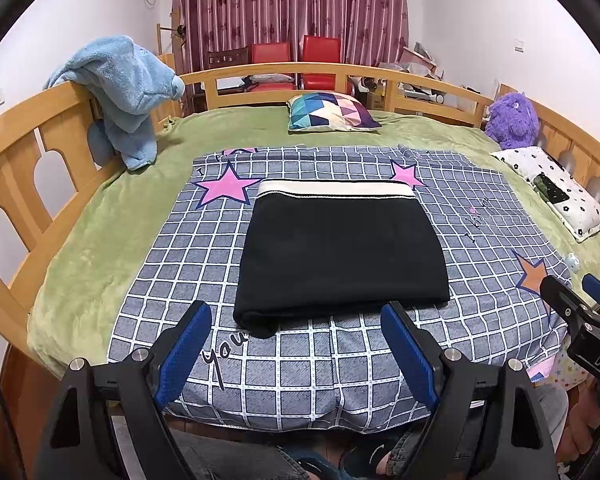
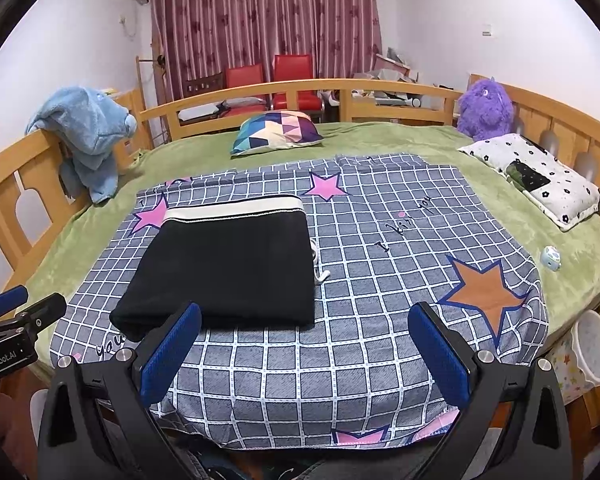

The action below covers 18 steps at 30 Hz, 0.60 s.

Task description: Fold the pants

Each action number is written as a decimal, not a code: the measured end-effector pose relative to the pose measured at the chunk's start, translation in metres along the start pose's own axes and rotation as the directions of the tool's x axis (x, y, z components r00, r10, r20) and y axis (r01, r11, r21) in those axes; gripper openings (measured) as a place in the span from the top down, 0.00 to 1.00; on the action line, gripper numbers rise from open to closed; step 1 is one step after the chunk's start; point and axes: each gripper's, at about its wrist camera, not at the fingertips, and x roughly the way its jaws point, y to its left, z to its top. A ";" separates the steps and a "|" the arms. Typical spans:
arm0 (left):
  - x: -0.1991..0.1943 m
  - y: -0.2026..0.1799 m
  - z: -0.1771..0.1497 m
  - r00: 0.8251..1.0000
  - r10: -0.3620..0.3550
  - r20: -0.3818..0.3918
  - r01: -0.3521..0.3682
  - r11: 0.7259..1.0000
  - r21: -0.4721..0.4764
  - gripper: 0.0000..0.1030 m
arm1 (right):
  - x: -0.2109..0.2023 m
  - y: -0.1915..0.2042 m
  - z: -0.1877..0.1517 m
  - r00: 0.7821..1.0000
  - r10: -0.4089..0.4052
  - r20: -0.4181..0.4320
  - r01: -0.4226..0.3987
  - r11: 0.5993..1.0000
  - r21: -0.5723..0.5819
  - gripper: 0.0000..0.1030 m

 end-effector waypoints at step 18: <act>-0.009 -0.006 -0.002 1.000 0.009 0.014 -0.009 1.000 -0.011 0.16 | -0.006 0.004 0.000 1.000 -0.005 0.006 0.005 1.000 0.003 0.01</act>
